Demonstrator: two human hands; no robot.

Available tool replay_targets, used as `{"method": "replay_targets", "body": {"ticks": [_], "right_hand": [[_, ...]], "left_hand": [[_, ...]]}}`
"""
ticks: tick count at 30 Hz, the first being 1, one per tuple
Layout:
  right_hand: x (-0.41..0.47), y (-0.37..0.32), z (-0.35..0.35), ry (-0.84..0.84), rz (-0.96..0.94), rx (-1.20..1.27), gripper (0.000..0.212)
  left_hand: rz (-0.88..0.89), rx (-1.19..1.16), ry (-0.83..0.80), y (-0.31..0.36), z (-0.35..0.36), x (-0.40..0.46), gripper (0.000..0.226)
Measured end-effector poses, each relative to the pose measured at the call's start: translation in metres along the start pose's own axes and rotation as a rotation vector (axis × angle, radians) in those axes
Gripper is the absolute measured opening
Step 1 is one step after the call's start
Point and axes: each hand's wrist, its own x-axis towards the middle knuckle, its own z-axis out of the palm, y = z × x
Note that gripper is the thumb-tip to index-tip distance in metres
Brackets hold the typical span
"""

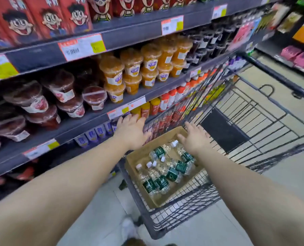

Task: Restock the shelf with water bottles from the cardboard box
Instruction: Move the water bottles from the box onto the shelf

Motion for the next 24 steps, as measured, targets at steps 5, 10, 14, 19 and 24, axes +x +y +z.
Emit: {"method": "replay_targets", "body": {"ticks": [5,10,14,19,24], "right_hand": [[0.040,0.043,0.055,-0.163,0.051,-0.110,0.072],[0.077,0.077,0.113,-0.334,0.031,-0.154,0.060],[0.109,0.093,0.146,-0.413,-0.061,-0.150,0.053],[0.144,0.099,0.180,-0.517,0.001,-0.025,0.040],[0.176,0.078,0.206,-0.553,0.250,0.257,0.054]], "left_hand": [[-0.080,-0.049,-0.072,-0.009,0.053,0.027,0.074],[-0.176,-0.107,-0.119,-0.007,0.111,0.050,0.076],[-0.272,-0.116,0.022,0.015,0.145,0.059,0.072],[-0.255,-0.067,0.122,0.046,0.179,0.073,0.064],[-0.303,-0.040,0.107,0.041,0.217,0.078,0.062]]}}
